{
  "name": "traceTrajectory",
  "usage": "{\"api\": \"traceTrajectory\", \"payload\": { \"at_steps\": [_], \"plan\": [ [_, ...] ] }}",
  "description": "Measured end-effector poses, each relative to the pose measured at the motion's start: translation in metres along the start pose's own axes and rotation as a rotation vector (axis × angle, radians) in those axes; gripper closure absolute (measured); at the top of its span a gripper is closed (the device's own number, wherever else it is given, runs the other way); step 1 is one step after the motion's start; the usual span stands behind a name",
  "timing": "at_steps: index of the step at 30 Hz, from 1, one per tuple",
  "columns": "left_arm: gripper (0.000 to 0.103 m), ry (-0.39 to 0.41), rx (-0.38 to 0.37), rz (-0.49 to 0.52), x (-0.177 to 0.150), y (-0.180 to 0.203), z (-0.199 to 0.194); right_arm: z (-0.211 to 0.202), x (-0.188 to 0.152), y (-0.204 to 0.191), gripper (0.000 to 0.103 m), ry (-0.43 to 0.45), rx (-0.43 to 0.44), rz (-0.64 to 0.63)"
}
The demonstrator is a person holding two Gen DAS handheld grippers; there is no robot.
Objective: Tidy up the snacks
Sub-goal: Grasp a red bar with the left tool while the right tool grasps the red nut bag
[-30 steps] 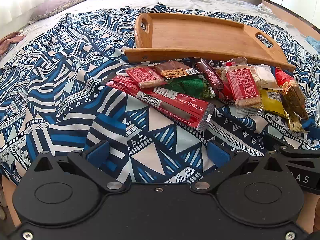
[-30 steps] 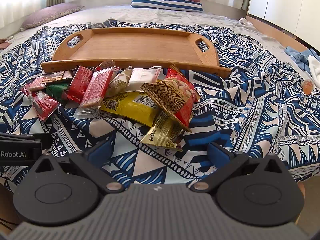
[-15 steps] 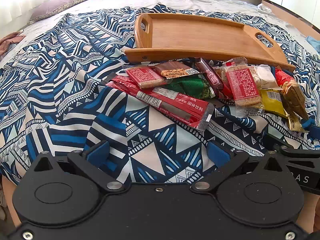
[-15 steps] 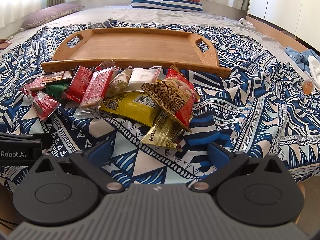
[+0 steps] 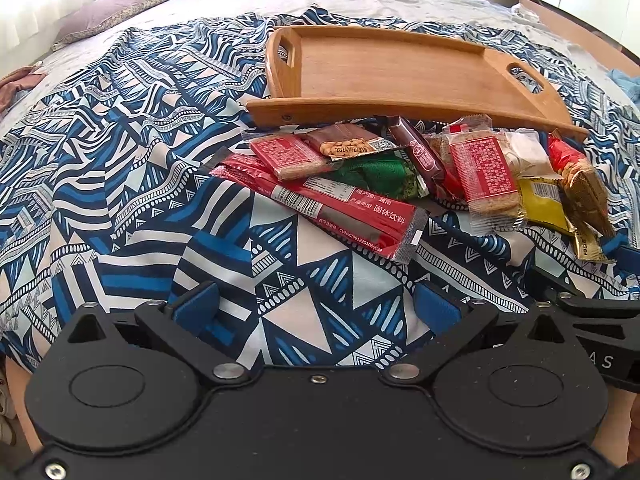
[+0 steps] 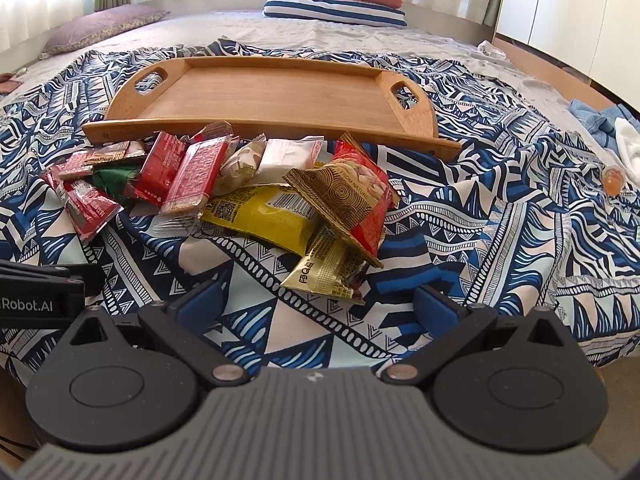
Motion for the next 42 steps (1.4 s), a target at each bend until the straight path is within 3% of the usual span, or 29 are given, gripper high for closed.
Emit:
{"api": "traceTrajectory", "payload": {
  "at_steps": [15,22,26,30,37,40,41,42],
  "plan": [
    [0.0,0.08,0.024,-0.006,-0.001,0.001,-0.001,0.003,-0.006,0.004,0.0,0.059,0.025,0.008],
    [0.011,0.146,-0.058,-0.113,0.011,-0.01,-0.019,-0.006,-0.001,0.012,0.0,0.072,0.065,0.062],
    [0.037,0.208,-0.064,-0.152,0.024,-0.02,-0.033,-0.02,0.002,0.018,0.0,0.14,0.081,0.091],
    [0.048,0.244,-0.056,-0.14,0.042,-0.023,-0.038,-0.036,0.015,0.029,0.0,0.233,0.077,0.137],
    [0.05,0.254,-0.003,-0.142,0.066,-0.025,-0.022,-0.03,0.04,0.05,0.021,0.242,0.069,0.215],
    [0.059,0.243,0.023,-0.131,0.071,-0.026,-0.012,-0.021,0.041,0.054,0.028,0.214,0.102,0.251],
    [0.071,0.238,0.028,-0.134,0.071,-0.027,-0.009,-0.019,0.041,0.054,0.029,0.204,0.119,0.265],
    [0.092,0.232,0.034,-0.139,0.071,-0.028,-0.005,-0.017,0.041,0.055,0.032,0.194,0.136,0.282]
  ]
}}
Point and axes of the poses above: each gripper's, at about its wrist camera, not at the fingertips, and z roughly the way its jaws point, y to its right, x to its top, the point moved 7 cm from there along z, roughly the way its jaws point, and after that the axes turned 8 degrees about -y, right-handed, at the moved point
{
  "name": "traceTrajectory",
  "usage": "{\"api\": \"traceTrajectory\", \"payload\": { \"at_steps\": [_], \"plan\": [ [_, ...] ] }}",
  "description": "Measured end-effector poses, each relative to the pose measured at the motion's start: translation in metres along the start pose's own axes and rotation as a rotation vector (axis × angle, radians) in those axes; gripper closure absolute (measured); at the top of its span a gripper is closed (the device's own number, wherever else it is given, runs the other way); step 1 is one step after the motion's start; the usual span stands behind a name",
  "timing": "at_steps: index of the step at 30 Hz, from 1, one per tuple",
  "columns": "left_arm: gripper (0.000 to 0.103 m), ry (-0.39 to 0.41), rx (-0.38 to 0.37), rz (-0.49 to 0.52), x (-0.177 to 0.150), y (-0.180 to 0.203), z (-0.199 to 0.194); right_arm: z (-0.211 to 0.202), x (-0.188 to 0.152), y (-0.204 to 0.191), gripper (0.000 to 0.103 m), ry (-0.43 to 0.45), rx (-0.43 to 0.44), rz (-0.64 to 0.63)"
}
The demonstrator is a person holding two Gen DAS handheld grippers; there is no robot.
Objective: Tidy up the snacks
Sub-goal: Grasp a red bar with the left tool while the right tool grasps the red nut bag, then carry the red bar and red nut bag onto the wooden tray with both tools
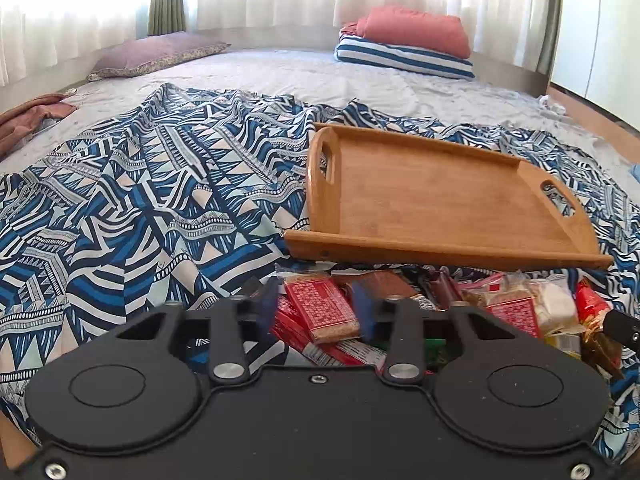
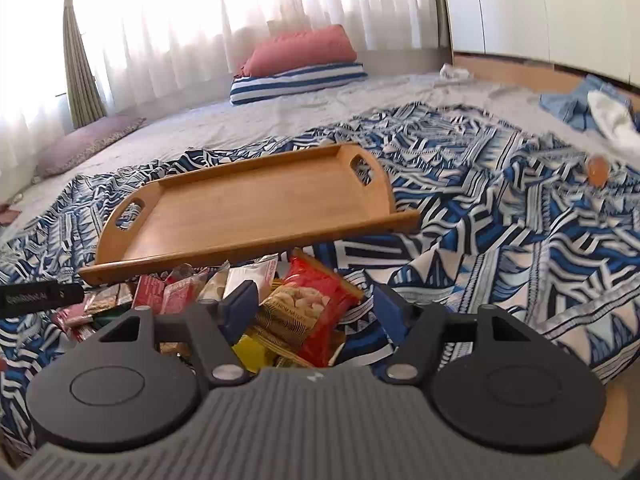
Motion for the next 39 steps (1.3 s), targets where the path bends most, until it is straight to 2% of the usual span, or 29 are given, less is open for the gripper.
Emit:
{"api": "traceTrajectory", "payload": {
  "at_steps": [1,4,7,10,14,17,19,22,23,26,29,31,32,33,37,39],
  "plan": [
    [0.097,-0.005,0.01,-0.001,-0.001,-0.001,0.003,0.003,-0.002,0.001,0.033,-0.013,0.013,0.021],
    [0.094,0.0,0.01,0.016,-0.004,0.001,0.007,0.013,-0.004,0.005,0.039,-0.056,0.031,0.08],
    [0.092,0.0,0.001,0.028,-0.007,0.003,0.009,0.02,-0.004,0.006,0.039,-0.07,0.023,0.094],
    [0.082,0.003,0.013,0.038,-0.006,0.006,0.012,0.023,-0.004,0.005,0.039,-0.068,0.014,0.09],
    [0.051,-0.009,0.01,0.027,-0.004,0.007,0.019,0.027,-0.002,0.004,0.039,-0.07,0.005,0.088],
    [0.047,-0.007,0.047,0.045,-0.004,0.007,0.025,0.028,0.0,0.006,0.039,-0.074,0.005,0.1],
    [0.047,-0.002,0.053,0.061,-0.003,0.008,0.027,0.029,0.0,0.007,0.039,-0.076,0.006,0.107],
    [0.056,-0.001,0.045,0.097,-0.006,0.012,0.026,0.031,0.0,0.008,0.037,-0.087,0.005,0.111],
    [0.063,-0.003,0.038,0.116,-0.008,0.014,0.026,0.033,-0.001,0.009,0.037,-0.093,0.004,0.113],
    [0.063,-0.004,0.038,0.166,-0.012,0.019,0.024,0.04,0.0,0.009,0.034,-0.112,0.002,0.111],
    [0.066,-0.011,0.023,0.156,-0.013,0.018,0.019,0.044,0.001,0.009,0.033,-0.116,-0.011,0.095],
    [0.072,-0.009,0.003,0.136,-0.013,0.015,0.015,0.045,0.002,0.008,0.033,-0.119,-0.015,0.09],
    [0.084,-0.002,0.001,0.136,-0.013,0.015,0.011,0.045,0.002,0.008,0.033,-0.119,-0.015,0.088],
    [0.085,0.012,0.007,0.143,-0.012,0.016,0.007,0.044,0.002,0.008,0.033,-0.12,-0.015,0.083],
    [0.089,0.03,-0.003,0.185,-0.011,0.021,-0.002,0.041,0.002,0.007,0.047,-0.116,-0.023,0.053],
    [0.085,0.033,0.009,0.206,-0.013,0.024,-0.003,0.039,0.002,0.006,0.048,-0.114,-0.02,0.038]
  ]
}}
Point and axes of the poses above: each gripper's, at about its wrist camera, not at the fingertips, and z roughly the way its jaws point, y to its right, x to its top, the point moved 7 cm from there along z, roughly the way its jaws point, and after that the axes turned 8 degrees about -y, right-handed, at the moved point
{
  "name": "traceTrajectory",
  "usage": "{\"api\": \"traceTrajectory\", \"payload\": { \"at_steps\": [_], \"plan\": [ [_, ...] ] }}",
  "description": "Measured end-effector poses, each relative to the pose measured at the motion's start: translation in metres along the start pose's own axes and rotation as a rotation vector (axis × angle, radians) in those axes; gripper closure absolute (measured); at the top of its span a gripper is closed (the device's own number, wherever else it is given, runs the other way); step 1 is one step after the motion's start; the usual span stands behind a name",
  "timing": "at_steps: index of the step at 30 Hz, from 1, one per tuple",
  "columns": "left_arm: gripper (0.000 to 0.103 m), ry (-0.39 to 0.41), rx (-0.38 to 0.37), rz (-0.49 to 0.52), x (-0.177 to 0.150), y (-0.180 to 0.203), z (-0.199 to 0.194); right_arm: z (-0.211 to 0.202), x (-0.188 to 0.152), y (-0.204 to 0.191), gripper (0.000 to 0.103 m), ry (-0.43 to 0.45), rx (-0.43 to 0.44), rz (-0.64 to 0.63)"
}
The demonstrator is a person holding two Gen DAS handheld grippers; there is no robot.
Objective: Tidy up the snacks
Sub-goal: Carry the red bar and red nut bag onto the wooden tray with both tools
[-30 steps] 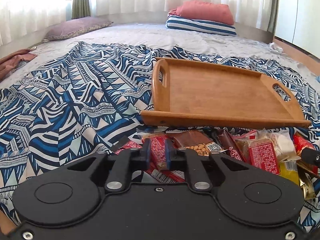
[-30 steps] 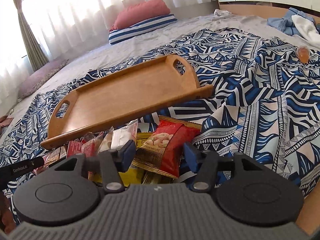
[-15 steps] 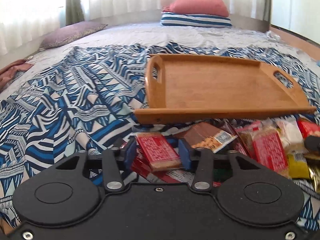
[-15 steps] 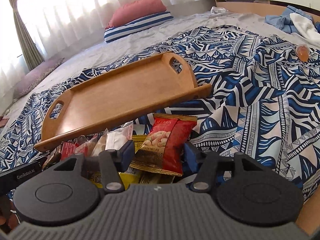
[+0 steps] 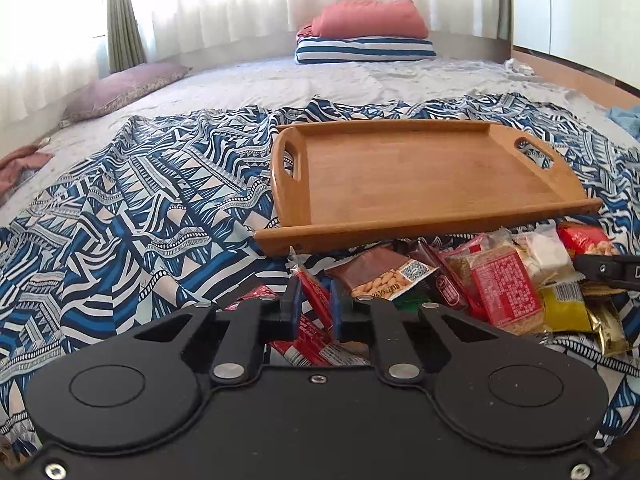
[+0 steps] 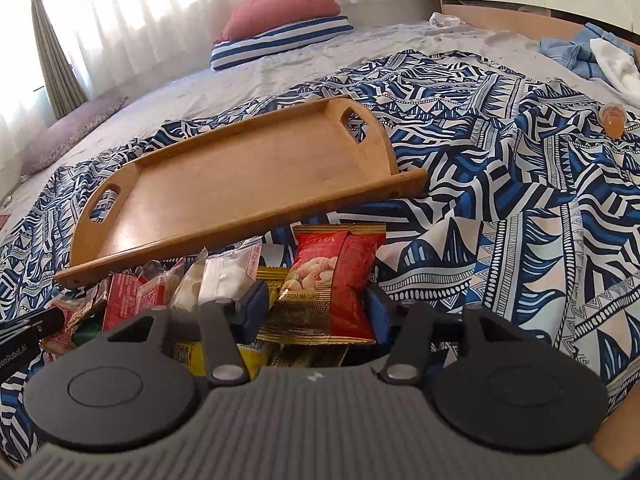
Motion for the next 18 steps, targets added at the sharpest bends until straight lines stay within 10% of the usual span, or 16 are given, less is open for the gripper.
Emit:
{"api": "traceTrajectory", "payload": {
  "at_steps": [5,11,18],
  "plan": [
    [0.071,-0.014,0.034,0.044,-0.009,0.006,0.006,-0.006,-0.003,-0.001,0.047,0.012,-0.025,-0.033],
    [0.028,0.047,0.24,0.159,-0.01,0.011,0.011,-0.01,-0.005,0.004,0.042,0.015,-0.043,-0.041],
    [0.053,0.062,0.179,0.156,-0.014,0.016,0.005,-0.015,-0.003,0.002,0.033,0.039,-0.052,-0.069]
  ]
}}
Point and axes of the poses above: each gripper's, at about its wrist camera, not at the fingertips, and z roughly the way its jaws point, y to its right, x to its top, the point moved 7 cm from there along z, roughly the way its jaws point, and after that the axes turned 8 degrees about -y, right-handed, at the moved point
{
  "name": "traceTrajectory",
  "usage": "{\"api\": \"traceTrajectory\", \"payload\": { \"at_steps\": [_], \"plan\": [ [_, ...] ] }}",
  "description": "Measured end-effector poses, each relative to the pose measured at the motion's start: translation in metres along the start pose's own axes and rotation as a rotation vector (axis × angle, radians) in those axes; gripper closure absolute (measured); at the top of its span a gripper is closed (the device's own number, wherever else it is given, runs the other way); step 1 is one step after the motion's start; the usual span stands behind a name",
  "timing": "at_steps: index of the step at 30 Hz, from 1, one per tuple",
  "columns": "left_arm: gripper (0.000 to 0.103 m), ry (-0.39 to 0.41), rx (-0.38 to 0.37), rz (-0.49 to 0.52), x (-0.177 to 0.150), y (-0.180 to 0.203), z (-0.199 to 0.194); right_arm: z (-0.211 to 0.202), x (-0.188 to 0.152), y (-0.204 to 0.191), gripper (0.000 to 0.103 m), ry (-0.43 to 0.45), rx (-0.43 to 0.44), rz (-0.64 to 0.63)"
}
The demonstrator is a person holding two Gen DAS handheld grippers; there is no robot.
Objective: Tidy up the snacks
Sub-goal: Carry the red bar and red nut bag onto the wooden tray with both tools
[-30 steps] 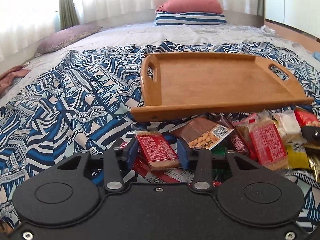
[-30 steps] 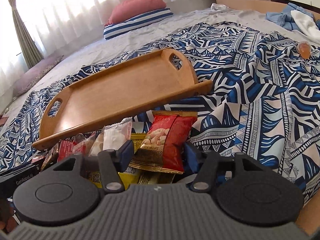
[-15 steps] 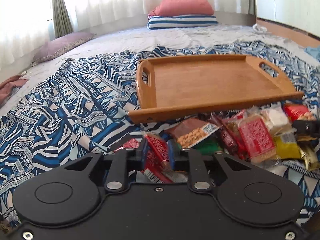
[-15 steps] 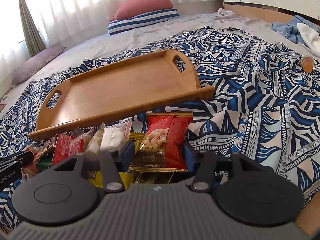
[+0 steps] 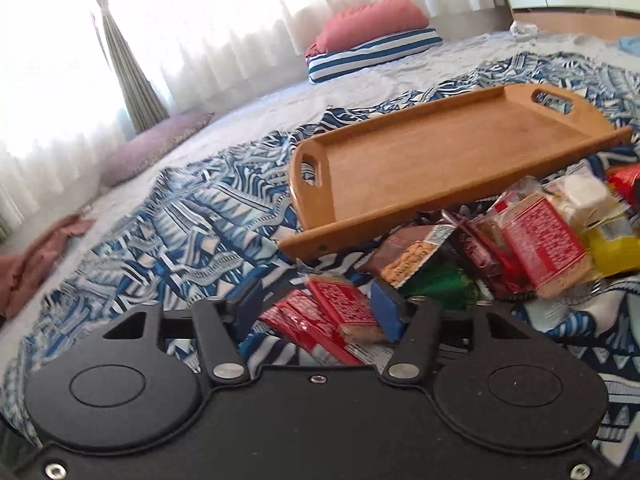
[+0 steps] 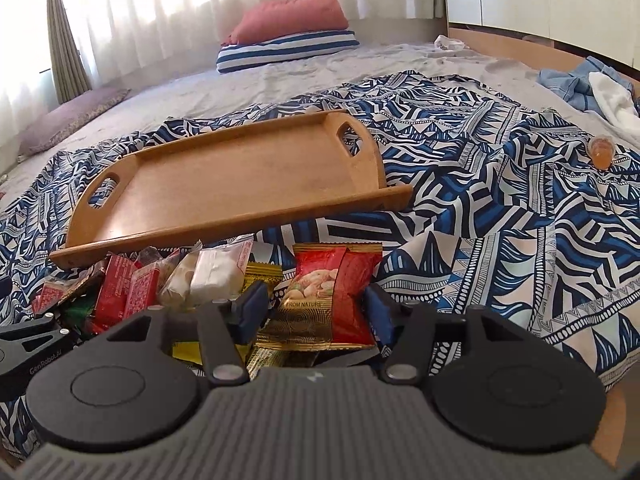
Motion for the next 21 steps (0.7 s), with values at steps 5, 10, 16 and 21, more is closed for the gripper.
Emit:
{"api": "traceTrajectory", "payload": {
  "at_steps": [5,10,16,21],
  "plan": [
    [0.072,-0.023,-0.066,-0.026,-0.004,0.001,0.0,0.002,0.0,0.001,0.033,-0.004,-0.006,-0.003],
    [0.09,-0.044,-0.144,-0.097,-0.004,-0.005,-0.004,0.002,-0.001,0.002,0.033,-0.008,-0.009,0.001],
    [0.098,-0.041,-0.171,-0.163,-0.002,-0.025,-0.016,0.001,-0.002,0.005,0.051,-0.01,-0.009,0.006],
    [0.097,-0.038,-0.168,-0.16,0.0,-0.028,-0.018,-0.001,-0.001,0.001,0.053,-0.002,-0.005,-0.012]
  ]
}}
Point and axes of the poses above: each gripper's, at about its wrist camera, not at the fingertips, and z roughly the way its jaws point, y to its right, x to its top, the point moved 7 cm from there along z, roughly the way its jaws point, and after that the axes turned 8 degrees about -y, right-handed, at the moved point
